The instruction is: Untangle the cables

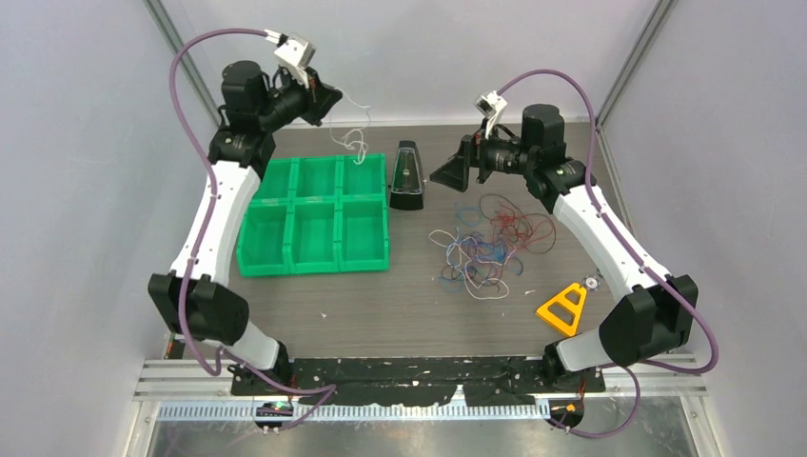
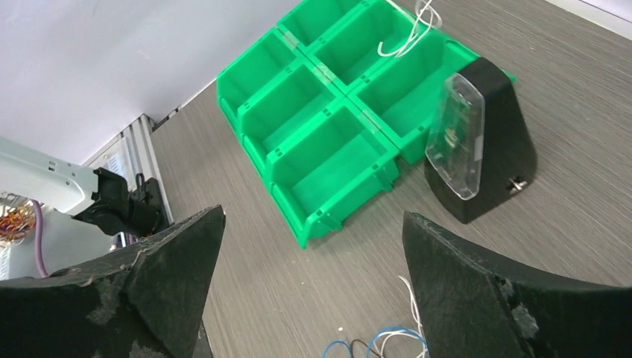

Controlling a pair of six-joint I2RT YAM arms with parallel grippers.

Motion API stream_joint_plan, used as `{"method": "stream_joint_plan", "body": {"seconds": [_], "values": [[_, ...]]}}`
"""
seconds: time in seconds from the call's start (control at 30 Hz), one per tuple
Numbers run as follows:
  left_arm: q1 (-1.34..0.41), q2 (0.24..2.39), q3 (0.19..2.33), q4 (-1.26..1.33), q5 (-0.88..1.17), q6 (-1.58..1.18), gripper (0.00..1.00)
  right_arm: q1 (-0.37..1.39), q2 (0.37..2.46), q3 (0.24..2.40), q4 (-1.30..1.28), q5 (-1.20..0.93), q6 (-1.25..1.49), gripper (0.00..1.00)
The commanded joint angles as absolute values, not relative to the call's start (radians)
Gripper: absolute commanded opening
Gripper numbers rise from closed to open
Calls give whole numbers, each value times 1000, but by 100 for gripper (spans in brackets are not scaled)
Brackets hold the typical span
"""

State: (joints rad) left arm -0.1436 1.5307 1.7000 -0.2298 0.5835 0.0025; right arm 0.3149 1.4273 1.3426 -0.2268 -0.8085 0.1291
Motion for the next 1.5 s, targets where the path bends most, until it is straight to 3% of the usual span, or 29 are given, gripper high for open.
{"method": "stream_joint_plan", "body": {"seconds": [0.0,0.6,0.83,1.03,1.47], "values": [[-135,1621,1683,-153,566,-23,0,280,1383,1351,-255,-794,91,95],[-140,1605,1532,-254,490,-57,0,199,1380,1340,-312,-802,39,95],[-222,1825,1748,-479,141,-101,0,191,1386,1333,-339,-804,25,95],[-280,1973,1809,-468,-58,-187,0,177,1371,1301,-355,-798,13,95],[-312,2205,1879,-570,-95,-243,0,138,1374,1296,-411,-797,-31,95]]}}
